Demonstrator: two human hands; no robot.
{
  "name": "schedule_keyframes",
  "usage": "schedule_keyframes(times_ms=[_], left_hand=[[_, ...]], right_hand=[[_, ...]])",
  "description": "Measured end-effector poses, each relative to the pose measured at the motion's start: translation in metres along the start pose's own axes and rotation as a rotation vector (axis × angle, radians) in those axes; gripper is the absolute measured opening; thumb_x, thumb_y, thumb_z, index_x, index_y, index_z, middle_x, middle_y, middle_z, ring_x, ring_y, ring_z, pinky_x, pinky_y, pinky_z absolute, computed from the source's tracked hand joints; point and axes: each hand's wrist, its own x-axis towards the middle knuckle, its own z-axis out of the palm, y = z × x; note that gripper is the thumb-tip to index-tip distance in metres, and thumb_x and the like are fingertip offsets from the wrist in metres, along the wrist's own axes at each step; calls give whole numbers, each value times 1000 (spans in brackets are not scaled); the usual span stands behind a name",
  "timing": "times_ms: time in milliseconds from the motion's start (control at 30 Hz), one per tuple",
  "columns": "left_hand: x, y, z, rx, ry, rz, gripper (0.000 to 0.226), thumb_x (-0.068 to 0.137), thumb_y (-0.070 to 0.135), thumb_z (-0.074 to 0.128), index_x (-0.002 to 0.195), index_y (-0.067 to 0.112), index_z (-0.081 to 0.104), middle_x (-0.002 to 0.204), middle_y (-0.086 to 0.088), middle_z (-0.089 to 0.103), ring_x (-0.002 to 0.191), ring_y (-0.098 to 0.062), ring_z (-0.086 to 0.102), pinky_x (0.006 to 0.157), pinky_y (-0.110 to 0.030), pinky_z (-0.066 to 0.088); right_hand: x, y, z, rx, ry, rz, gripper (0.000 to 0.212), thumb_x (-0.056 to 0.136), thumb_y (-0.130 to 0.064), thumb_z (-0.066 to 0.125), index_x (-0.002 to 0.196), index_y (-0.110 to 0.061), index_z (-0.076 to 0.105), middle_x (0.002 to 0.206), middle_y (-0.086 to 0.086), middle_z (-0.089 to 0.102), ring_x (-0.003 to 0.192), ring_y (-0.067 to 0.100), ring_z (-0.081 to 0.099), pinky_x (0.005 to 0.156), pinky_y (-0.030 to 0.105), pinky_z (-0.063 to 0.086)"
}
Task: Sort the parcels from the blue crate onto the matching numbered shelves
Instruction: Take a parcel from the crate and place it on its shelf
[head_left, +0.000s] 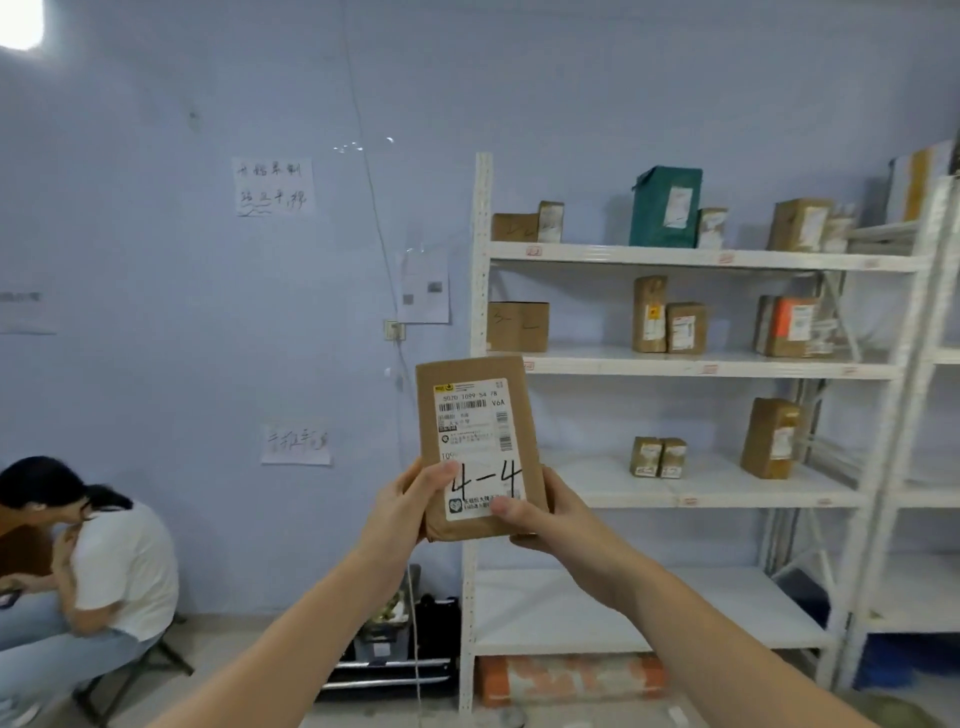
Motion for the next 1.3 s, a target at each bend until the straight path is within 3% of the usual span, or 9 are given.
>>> schedule_keyframes(times_ms=[133,267,333,433,700,867,1200,1300], left_hand=[[8,-6,65,28,-157,-19,57,82,44,81,130,18,65,111,-7,79,95,-22,77,71,-29,60],[17,-12,137,34,-236,-9,65,77,52,75,136,28,64,117,-2,78,107,-23,75,95,-44,59],[21,-16,170,25,-252,1,54,87,49,73,137,31,63,118,-1,78,109,-23,74,100,-47,57],[25,-26,216,14,-278,-11,41,96,42,64,136,32,64,117,-1,78,109,-23,74,96,-43,58],[36,-58,305,4,-341,-25,37,99,39,60,133,27,65,114,0,79,104,-20,76,83,-32,58],[63,-78,345,24,-382,-44,45,94,45,59,136,29,62,116,0,78,106,-21,75,91,-37,58],[164,-148,422,72,-426,-89,41,99,43,59,139,33,59,115,5,78,104,-19,76,90,-36,59],[204,-169,445,74,-443,-94,50,93,47,64,141,34,57,116,7,78,105,-17,76,90,-36,59]], right_hand=[[-32,1,-65,66,107,2,69,77,-46,84,139,-32,55,130,-5,71,120,18,68,109,43,50],[-65,-2,-122,68,230,-37,53,82,-39,83,131,-31,63,123,-5,75,115,17,71,105,43,53],[-77,-3,-148,59,269,-51,52,81,-38,77,131,-34,62,120,-7,76,113,16,71,98,39,57],[-97,-1,-188,48,302,-57,51,83,-39,78,131,-34,63,120,-6,76,113,16,71,98,39,57],[-128,18,-276,-5,356,-28,46,85,-35,81,128,-35,65,121,-7,76,115,16,71,103,40,53],[-126,34,-320,-8,357,-14,47,86,-33,73,131,-35,61,120,-11,76,112,10,71,91,27,56],[-74,100,-429,-5,416,63,47,92,-30,71,137,-33,58,122,-9,75,114,13,71,97,31,56],[-51,120,-468,-42,411,83,48,91,-35,74,136,-36,57,122,-12,75,114,11,70,98,31,55]])
